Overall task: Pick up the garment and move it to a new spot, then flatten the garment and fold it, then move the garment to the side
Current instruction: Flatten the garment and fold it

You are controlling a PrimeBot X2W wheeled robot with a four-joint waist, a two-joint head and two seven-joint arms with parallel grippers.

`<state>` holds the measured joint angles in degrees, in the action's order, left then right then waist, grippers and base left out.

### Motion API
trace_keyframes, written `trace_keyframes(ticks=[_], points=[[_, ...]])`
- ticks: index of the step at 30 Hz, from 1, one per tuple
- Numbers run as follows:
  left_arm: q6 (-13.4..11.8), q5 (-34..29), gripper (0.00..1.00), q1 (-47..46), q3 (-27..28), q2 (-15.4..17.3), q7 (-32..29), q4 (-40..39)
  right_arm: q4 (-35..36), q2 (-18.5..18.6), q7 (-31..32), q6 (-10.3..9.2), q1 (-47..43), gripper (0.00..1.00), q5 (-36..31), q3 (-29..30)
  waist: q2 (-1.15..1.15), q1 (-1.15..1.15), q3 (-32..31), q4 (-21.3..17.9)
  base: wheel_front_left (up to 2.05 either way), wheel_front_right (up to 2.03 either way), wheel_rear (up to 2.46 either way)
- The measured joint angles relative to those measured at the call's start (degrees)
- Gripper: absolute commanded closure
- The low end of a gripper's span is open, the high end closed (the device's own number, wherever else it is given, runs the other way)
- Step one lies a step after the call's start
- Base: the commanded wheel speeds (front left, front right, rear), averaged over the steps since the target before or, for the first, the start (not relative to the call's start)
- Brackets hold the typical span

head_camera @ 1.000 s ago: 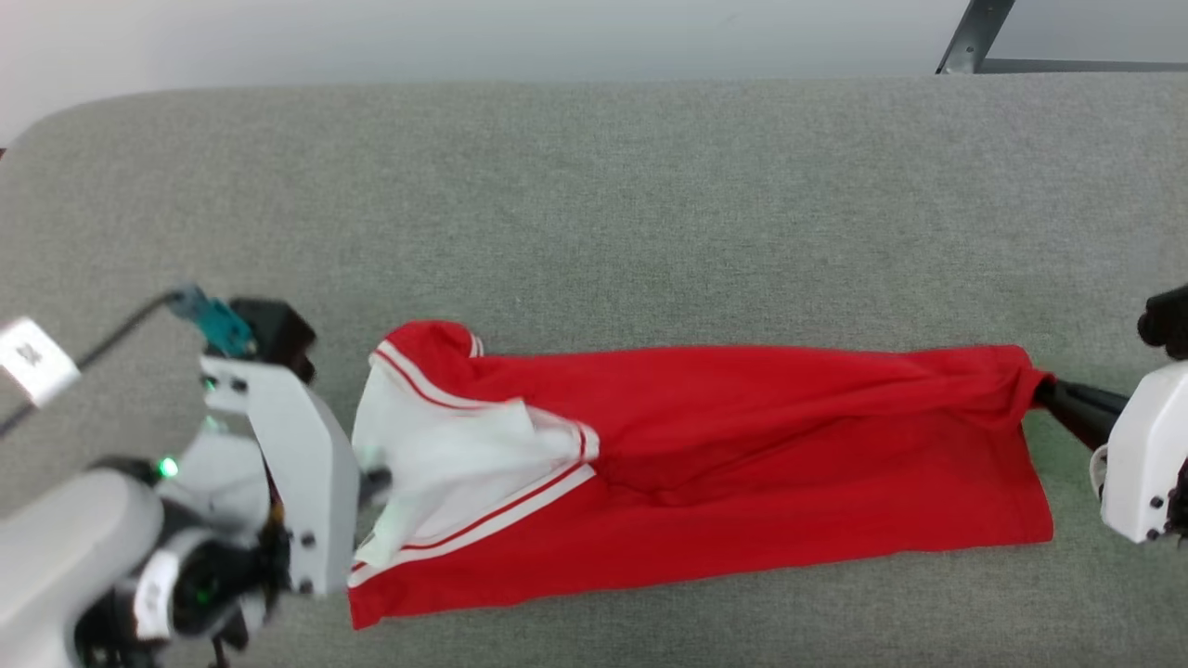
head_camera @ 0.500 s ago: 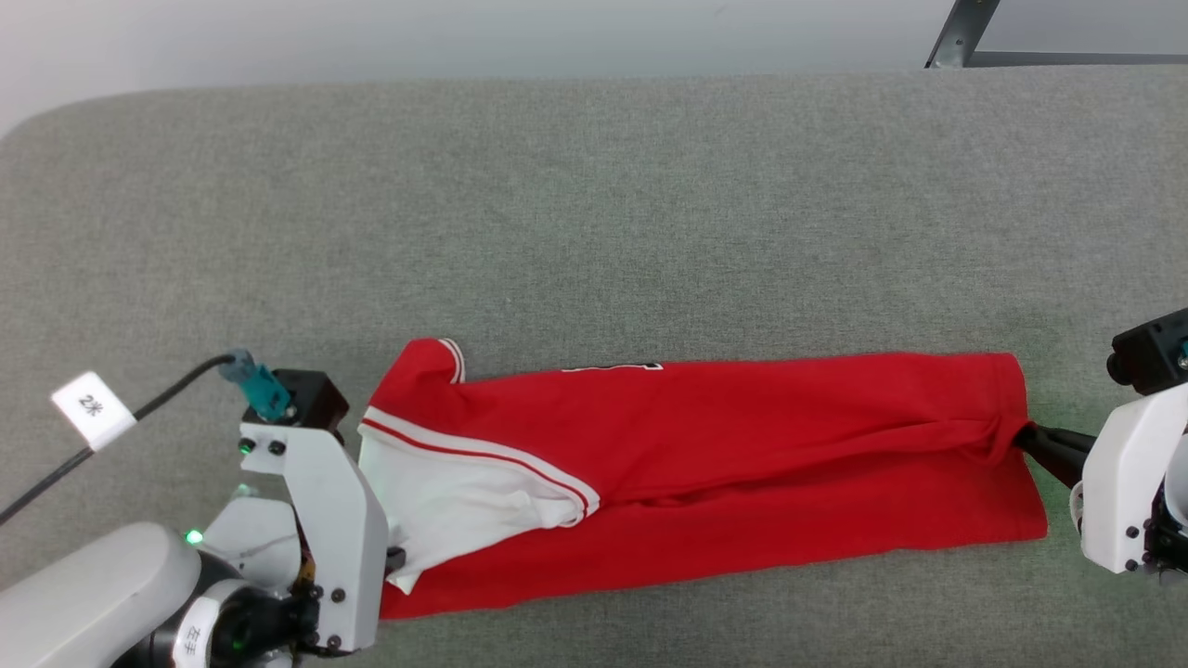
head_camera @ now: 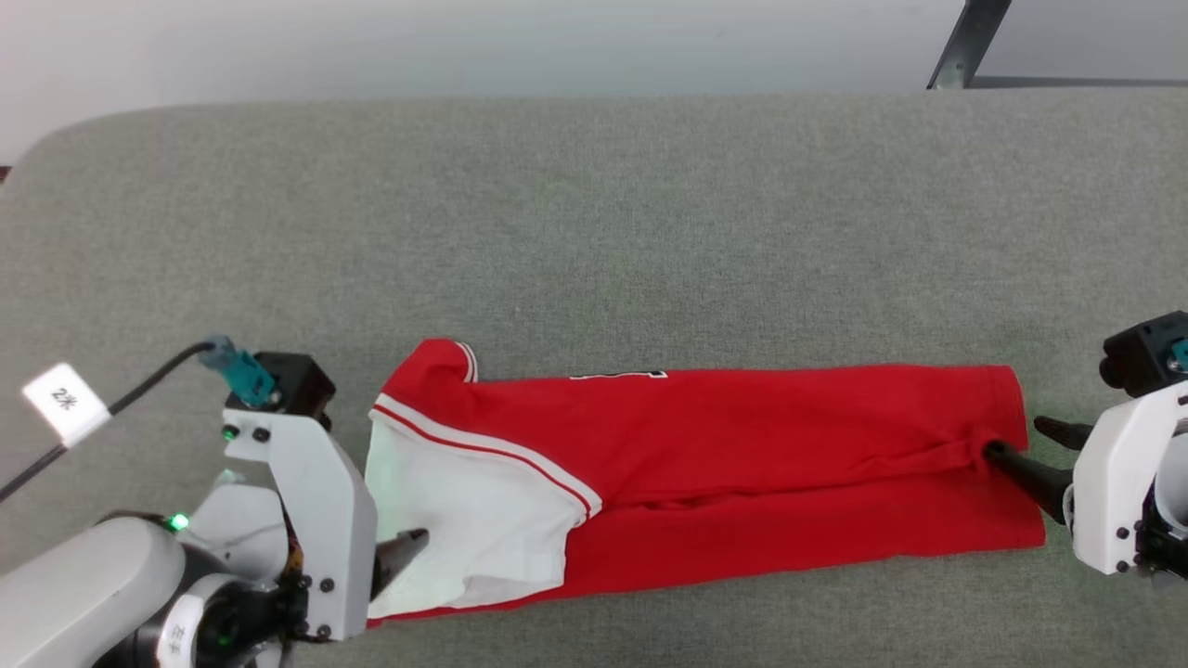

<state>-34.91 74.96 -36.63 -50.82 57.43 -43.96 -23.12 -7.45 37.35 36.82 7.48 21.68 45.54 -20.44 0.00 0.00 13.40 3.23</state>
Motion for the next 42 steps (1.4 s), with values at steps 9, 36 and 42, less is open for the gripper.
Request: trace_keyframes(ticks=[9,36,42], points=[[2.5,-3.9,0.00,3.2,2.7,0.6,12.0,1.3,3.8,-1.8,-6.5,0.00,-3.1,0.00,-4.0,2.6,0.00,0.00,-3.2,0.2,0.00,0.00,0.00],[22.9,-32.2,0.00,32.3,30.3,-21.7,58.9,18.5,0.5,-7.1,-34.0,0.03,-19.3,0.00,-16.0,13.6,0.00,0.00,-10.7,4.0,0.00,0.00,0.00],[30.3,-38.5,0.00,38.1,42.9,-33.0,59.0,21.7,0.2,-5.4,-25.2,0.03,-20.2,0.00,-11.6,14.7,0.00,0.00,-10.8,6.1,0.00,0.00,0.00]])
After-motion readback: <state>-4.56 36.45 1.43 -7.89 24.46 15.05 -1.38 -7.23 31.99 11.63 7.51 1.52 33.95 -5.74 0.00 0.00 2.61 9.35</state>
